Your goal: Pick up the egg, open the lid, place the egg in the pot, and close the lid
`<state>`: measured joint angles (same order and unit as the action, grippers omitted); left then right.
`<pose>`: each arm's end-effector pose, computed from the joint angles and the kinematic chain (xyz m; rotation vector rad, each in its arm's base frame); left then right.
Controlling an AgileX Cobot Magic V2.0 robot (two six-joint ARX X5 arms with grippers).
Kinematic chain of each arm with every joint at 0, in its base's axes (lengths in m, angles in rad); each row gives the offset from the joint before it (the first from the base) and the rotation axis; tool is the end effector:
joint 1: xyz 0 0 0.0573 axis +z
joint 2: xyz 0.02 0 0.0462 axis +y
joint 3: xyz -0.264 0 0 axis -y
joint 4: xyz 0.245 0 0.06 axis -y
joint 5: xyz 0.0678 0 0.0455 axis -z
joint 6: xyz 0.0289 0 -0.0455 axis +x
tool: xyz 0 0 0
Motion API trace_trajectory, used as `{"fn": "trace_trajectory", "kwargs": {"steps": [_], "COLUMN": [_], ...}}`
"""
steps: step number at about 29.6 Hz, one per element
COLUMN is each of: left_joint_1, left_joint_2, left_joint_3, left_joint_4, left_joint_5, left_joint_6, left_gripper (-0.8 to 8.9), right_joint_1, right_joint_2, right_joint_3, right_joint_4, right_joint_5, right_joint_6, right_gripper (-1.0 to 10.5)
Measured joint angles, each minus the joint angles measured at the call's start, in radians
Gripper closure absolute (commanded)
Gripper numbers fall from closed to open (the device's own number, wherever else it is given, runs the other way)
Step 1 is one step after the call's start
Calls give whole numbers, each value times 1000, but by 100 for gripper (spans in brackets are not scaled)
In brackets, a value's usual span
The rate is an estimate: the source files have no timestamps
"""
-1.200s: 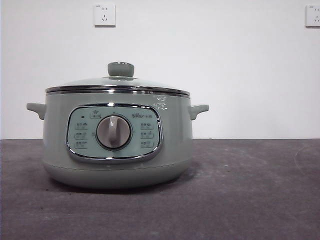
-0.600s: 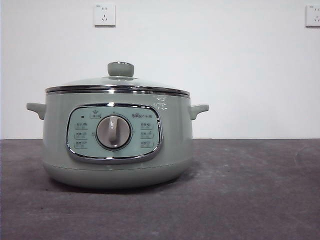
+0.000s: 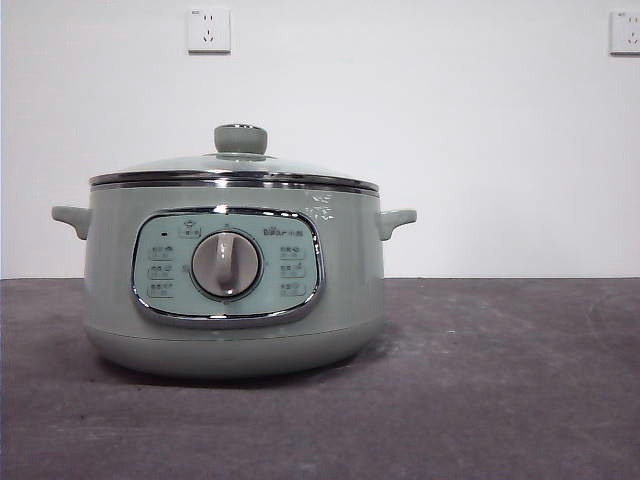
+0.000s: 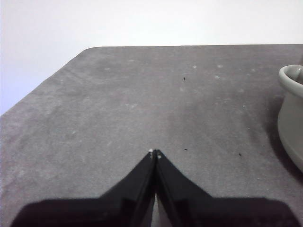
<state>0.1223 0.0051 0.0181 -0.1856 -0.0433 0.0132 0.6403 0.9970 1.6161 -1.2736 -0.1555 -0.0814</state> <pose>0.0946 0.0129 0.1514 0.0063 0.1737 0.1640 0.0918 0.0740 0.4576 -0.2356 0.6211 0.7936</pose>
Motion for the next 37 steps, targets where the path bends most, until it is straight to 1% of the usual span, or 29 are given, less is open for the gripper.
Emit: {"fn": "trace_trajectory", "kwargs": {"steps": [2, 3, 5, 6, 8, 10, 14, 19, 23, 27, 31, 37], "left_joint_1": [0, 0, 0, 0, 0, 0, 0, 0, 0, 0, 0, 0], "left_joint_2": [0, 0, 0, 0, 0, 0, 0, 0, 0, 0, 0, 0], "left_joint_3": [0, 0, 0, 0, 0, 0, 0, 0, 0, 0, 0, 0], "left_joint_4": [0, 0, 0, 0, 0, 0, 0, 0, 0, 0, 0, 0], "left_joint_5": [0, 0, 0, 0, 0, 0, 0, 0, 0, 0, 0, 0], "left_joint_6": [0, 0, 0, 0, 0, 0, -1, -6, -6, -6, -6, -6], "left_gripper": [817, 817, 817, 817, 817, 817, 817, 817, 817, 817, 817, 817], "right_joint_1": [-103, -163, -306, -377, -479, -539, -582, -589, -589, -589, -589, -589], "right_joint_2": [-79, -122, -229, -295, -417, -516, -642, -780, -875, -945, -990, -992], "right_joint_3": [-39, -78, -203, -289, -467, -630, -864, -1139, -1312, -1446, -1540, -1592], "right_joint_4": [103, 156, 271, 355, 534, 679, 832, 988, 1070, 1110, 1113, 1105], "right_joint_5": [-6, -25, -97, -117, -125, -125, -126, -126, -126, -126, -126, -125], "right_joint_6": [-12, -11, -13, -15, -17, -19, -20, -6, 26, 54, 79, 99], "right_gripper": [946, 946, 946, 946, 946, 946, 946, 946, 946, 946, 946, 946]}}
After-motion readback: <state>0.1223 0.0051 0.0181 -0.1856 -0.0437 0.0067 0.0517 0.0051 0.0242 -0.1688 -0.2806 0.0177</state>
